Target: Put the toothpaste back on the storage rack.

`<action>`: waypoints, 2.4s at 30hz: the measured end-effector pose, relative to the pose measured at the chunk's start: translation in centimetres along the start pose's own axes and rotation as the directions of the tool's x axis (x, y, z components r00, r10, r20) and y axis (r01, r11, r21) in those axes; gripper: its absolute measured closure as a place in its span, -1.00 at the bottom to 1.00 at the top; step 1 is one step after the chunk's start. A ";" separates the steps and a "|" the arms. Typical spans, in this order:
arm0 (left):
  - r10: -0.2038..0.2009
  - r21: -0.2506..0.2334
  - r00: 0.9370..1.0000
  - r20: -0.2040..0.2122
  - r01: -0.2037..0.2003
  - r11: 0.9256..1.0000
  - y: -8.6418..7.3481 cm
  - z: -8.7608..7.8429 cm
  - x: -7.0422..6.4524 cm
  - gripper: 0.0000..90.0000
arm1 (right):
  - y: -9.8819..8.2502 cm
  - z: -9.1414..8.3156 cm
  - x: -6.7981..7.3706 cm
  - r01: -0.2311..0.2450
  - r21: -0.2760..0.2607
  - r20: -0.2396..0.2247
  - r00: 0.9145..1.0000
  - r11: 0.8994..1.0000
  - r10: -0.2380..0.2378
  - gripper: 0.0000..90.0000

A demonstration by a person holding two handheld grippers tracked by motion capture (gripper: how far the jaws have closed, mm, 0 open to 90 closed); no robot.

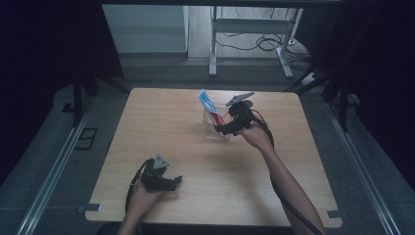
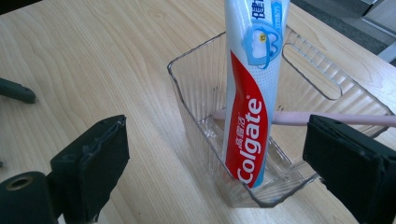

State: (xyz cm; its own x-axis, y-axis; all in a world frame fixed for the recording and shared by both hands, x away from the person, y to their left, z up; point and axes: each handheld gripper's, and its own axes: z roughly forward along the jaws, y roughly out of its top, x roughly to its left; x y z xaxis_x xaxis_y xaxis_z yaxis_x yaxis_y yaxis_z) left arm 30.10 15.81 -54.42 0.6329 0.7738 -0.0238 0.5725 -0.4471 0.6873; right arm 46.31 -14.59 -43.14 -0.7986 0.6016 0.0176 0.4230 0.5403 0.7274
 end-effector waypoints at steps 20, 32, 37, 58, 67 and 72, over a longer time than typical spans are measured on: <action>-0.003 -0.002 1.000 -0.001 0.003 1.000 0.0 0.0 0.0 -0.70 | -1.6 -1.0 1.0 0.005 -0.018 -0.016 1.000 1.000 -0.006 -0.82; -0.003 -0.001 1.000 -0.002 0.003 1.000 0.0 0.0 0.0 -0.70 | -2.7 -2.0 1.5 0.007 -0.025 -0.016 1.000 1.000 -0.008 -0.80; -0.003 -0.002 1.000 -0.001 0.003 1.000 0.0 0.0 0.0 -0.70 | -3.2 -2.4 1.7 0.004 -0.027 -0.015 1.000 1.000 -0.004 -0.79; -0.003 -0.001 1.000 -0.002 0.003 1.000 0.0 0.0 0.0 -0.70 | -5.1 -3.8 2.4 0.008 -0.024 -0.006 1.000 1.000 -0.008 -0.79; -0.003 -0.002 1.000 -0.002 0.003 1.000 0.0 0.0 0.0 -0.70 | -6.3 -4.3 2.6 0.002 -0.020 -0.002 1.000 1.000 -0.002 -0.79; -0.003 -0.003 1.000 -0.002 0.003 1.000 0.0 0.0 0.0 -0.70 | -7.1 -4.6 2.6 -0.004 -0.022 0.000 1.000 1.000 0.004 -0.79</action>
State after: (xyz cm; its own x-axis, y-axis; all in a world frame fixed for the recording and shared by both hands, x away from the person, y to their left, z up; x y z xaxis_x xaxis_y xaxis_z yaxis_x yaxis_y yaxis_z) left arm 30.09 15.79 -54.44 0.6304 0.7759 -0.0243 0.5726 -0.4435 0.6895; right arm 39.23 -19.53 -45.09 -0.7973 0.6033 0.0206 0.4163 0.5248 0.7424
